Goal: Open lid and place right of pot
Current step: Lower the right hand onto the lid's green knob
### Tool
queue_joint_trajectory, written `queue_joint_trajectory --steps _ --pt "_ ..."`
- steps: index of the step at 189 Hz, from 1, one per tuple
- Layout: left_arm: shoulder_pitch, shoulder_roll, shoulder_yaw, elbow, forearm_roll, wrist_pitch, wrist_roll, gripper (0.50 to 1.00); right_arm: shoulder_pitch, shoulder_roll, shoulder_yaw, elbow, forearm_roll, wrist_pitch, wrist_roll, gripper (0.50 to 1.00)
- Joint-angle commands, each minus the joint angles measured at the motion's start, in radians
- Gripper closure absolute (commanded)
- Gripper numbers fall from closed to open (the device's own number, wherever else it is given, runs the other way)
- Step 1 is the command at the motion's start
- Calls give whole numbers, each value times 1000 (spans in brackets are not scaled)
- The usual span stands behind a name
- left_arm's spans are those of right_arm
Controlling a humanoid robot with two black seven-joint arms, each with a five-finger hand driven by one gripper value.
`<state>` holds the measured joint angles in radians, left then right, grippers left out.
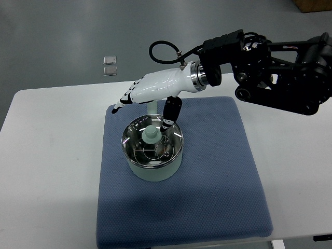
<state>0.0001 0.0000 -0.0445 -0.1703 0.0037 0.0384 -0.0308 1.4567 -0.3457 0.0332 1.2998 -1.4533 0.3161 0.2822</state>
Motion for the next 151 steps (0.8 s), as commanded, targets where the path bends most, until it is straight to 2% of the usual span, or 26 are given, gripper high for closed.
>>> queue_joint_trajectory --steps 1,151 --pt "0 0 0 0 1 0 0 500 1 14 -22 -4 -13 0 0 560" --pt "0 0 0 0 -1 0 0 500 -1 59 -52 -54 -87 18 -5 568"
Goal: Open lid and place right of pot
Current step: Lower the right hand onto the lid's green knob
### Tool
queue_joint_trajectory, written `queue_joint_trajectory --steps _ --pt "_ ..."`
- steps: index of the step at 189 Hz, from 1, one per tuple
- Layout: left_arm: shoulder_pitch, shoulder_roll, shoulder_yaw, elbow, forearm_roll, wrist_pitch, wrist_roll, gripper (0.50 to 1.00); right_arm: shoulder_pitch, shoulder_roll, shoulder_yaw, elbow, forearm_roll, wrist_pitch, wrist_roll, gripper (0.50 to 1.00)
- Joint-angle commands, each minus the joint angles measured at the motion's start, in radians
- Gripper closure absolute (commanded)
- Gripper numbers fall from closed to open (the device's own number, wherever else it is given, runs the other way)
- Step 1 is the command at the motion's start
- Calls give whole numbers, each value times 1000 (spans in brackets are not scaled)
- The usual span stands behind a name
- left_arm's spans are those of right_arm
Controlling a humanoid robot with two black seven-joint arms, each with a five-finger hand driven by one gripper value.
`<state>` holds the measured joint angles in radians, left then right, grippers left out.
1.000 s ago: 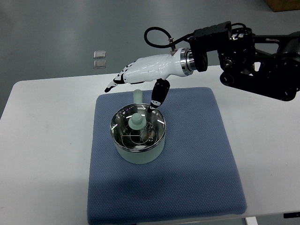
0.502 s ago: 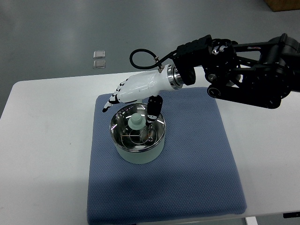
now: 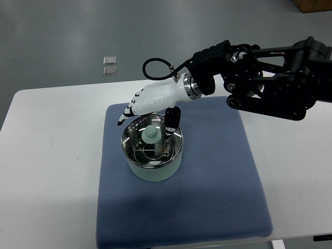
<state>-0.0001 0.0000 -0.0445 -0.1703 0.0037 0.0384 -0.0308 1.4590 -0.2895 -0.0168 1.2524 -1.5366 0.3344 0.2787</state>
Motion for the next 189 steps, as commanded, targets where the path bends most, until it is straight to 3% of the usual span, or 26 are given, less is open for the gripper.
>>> queue_joint_trajectory --steps 1,65,67,189 --pt "0 0 0 0 -1 0 0 500 -3 3 -2 -7 -4 0 -1 568" --pt "0 0 0 0 -1 0 0 500 -11 13 -11 -13 -10 -2 -4 644" --pt "0 0 0 0 -1 0 0 500 -11 18 -12 -15 -13 -2 -4 664" --pt "0 0 0 0 -1 0 0 500 -20 39 -14 -48 -68 -2 -10 732"
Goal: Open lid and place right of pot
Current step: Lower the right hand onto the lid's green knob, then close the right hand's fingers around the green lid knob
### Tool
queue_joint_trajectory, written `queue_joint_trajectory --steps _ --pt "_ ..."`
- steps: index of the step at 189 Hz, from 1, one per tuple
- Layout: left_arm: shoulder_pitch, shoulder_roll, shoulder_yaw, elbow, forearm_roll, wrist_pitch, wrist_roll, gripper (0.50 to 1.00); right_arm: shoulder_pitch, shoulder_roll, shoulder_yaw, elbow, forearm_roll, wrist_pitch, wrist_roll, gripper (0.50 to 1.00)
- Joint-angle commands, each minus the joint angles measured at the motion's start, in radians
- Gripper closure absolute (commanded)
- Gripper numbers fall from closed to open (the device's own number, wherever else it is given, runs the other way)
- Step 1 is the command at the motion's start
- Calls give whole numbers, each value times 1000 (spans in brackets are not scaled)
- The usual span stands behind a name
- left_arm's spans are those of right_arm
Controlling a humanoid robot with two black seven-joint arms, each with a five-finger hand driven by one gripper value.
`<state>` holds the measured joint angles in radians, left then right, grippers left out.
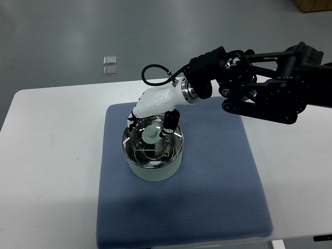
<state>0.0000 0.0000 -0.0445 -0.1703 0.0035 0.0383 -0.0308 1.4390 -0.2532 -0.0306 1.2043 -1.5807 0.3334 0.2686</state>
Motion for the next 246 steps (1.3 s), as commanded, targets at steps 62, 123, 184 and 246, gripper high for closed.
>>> queue_joint_trajectory --steps 62,123,184,246 --pt "0 0 0 0 0 0 0 500 0 5 0 0 -61 -1 0 756" --pt "0 0 0 0 0 0 0 500 3 12 0 3 -85 -1 1 773" --pt "0 0 0 0 0 0 -1 500 8 8 -12 5 -104 -1 3 805" --pt "0 0 0 0 0 0 0 500 9 6 -11 9 -99 7 6 820"
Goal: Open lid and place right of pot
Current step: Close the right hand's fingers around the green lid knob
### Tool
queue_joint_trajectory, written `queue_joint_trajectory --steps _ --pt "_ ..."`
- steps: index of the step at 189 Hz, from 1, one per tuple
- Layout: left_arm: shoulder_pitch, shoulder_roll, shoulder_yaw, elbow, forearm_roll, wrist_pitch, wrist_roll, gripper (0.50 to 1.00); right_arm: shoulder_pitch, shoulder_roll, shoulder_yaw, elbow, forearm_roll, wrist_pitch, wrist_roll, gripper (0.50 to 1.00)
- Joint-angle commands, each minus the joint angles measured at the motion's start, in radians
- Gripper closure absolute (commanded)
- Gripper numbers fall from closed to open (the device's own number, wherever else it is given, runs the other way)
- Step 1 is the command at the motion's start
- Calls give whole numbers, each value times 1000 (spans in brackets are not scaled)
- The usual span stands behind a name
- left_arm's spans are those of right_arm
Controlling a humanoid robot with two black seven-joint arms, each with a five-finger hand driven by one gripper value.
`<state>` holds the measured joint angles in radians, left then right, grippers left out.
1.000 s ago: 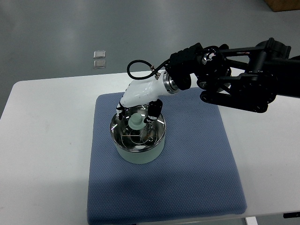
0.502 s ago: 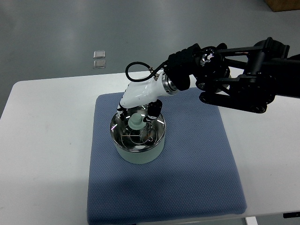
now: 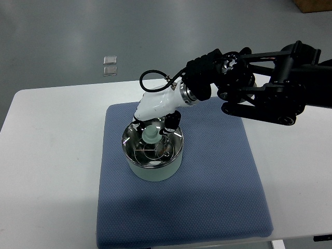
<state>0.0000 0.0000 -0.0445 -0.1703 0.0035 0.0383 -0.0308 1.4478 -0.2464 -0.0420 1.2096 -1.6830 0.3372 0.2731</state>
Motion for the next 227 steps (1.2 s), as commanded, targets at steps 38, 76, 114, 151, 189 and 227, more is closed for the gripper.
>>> queue_joint_trajectory --steps 38,76,114,151,189,227 --pt "0 0 0 0 0 0 0 500 2 -1 2 8 9 5 1 844" --pt "0 0 0 0 1 0 0 500 0 4 2 10 8 5 0 859" --pt "0 0 0 0 1 0 0 500 -3 4 1 8 5 5 0 861" --pt "0 0 0 0 1 0 0 500 -4 4 1 8 5 5 0 861" --pt "0 0 0 0 0 0 0 500 -7 7 -1 8 0 5 0 861" --pt "0 0 0 0 0 0 0 500 -7 6 -1 7 -1 5 -2 861"
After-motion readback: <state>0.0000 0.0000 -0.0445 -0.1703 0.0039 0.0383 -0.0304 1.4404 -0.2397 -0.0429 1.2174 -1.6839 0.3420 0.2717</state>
